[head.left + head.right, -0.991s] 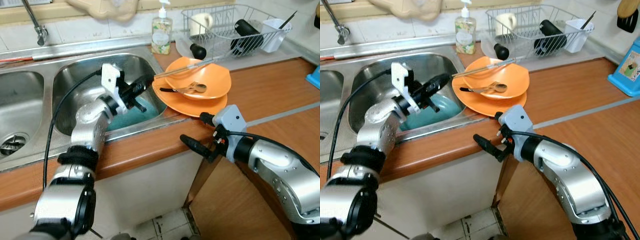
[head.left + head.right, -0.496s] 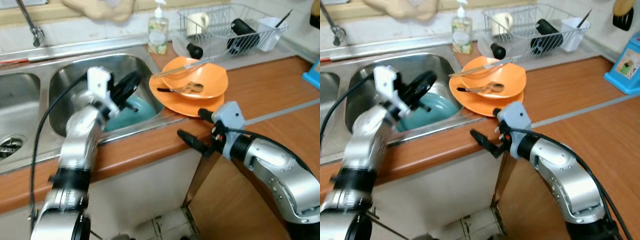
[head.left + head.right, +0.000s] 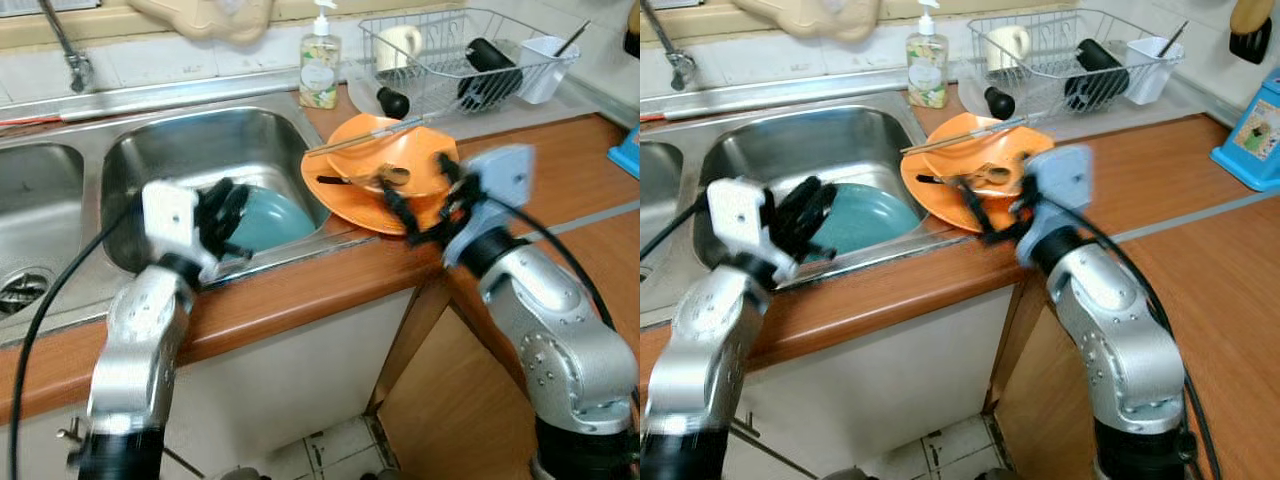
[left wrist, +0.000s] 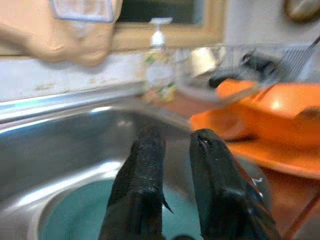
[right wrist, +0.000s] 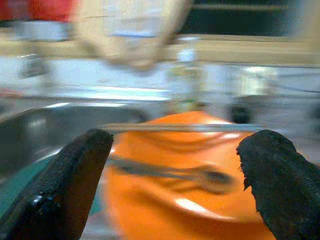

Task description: Kitchen organization

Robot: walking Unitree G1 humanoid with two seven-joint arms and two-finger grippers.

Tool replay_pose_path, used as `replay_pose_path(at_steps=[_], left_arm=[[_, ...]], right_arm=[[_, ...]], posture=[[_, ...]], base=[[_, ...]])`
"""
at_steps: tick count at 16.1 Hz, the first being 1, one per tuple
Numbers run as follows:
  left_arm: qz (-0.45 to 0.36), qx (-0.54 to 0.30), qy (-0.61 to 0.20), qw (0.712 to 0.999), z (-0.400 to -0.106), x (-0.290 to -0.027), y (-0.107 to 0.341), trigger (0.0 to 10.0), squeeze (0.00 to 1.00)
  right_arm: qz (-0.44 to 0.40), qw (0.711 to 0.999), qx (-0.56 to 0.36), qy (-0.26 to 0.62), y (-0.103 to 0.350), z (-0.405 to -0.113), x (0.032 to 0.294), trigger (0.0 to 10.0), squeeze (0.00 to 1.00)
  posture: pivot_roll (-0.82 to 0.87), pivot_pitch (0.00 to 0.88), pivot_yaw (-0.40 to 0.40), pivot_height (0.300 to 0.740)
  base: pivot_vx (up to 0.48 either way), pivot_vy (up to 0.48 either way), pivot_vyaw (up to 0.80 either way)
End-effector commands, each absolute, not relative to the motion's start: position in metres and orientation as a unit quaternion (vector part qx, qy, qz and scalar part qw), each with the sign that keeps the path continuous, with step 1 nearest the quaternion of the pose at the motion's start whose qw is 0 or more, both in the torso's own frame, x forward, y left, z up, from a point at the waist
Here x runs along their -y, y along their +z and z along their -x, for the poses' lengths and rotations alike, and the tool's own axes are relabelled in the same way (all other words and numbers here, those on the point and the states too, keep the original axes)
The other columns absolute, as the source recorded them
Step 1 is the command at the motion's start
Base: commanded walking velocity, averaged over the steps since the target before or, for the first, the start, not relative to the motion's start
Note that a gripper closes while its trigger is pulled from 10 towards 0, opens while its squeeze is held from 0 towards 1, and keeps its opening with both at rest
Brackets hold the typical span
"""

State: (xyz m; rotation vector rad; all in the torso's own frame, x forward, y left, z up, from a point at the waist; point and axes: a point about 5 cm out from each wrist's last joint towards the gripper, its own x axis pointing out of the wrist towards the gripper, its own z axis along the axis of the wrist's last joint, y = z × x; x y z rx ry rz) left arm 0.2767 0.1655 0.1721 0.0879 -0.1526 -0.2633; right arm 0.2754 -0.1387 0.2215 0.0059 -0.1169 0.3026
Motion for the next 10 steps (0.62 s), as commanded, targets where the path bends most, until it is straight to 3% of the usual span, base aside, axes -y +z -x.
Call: replay_pose_path(at_steps=[1, 3, 10], left_arm=[[-0.07, 0.081, -0.127, 0.986, -0.273, -0.161, 0.178, 10.0, 0.0], [-0.075, 0.098, -0.118, 0.985, -0.272, -0.153, 0.188, 10.0, 0.0], [-0.048, 0.106, -0.102, 0.988, -0.278, -0.14, 0.193, 10.0, 0.0]], right_arm=[[0.022, 0.994, 0.064, 0.091, 0.224, -0.28, 0.151, 10.0, 1.0], [0.007, 0.996, 0.077, 0.052, 0.225, -0.281, 0.158, 10.0, 1.0], [0.01, 0.994, 0.072, 0.079, 0.219, -0.273, 0.145, 10.0, 1.0]], posture=[[-0.07, 0.0, 0.007, 0.74], [-0.07, 0.0, 0.005, 0.74], [-0.09, 0.0, 0.016, 0.74]], base=[[0.0, 0.0, 0.0], [0.0, 0.0, 0.0], [0.0, 0.0, 0.0]])
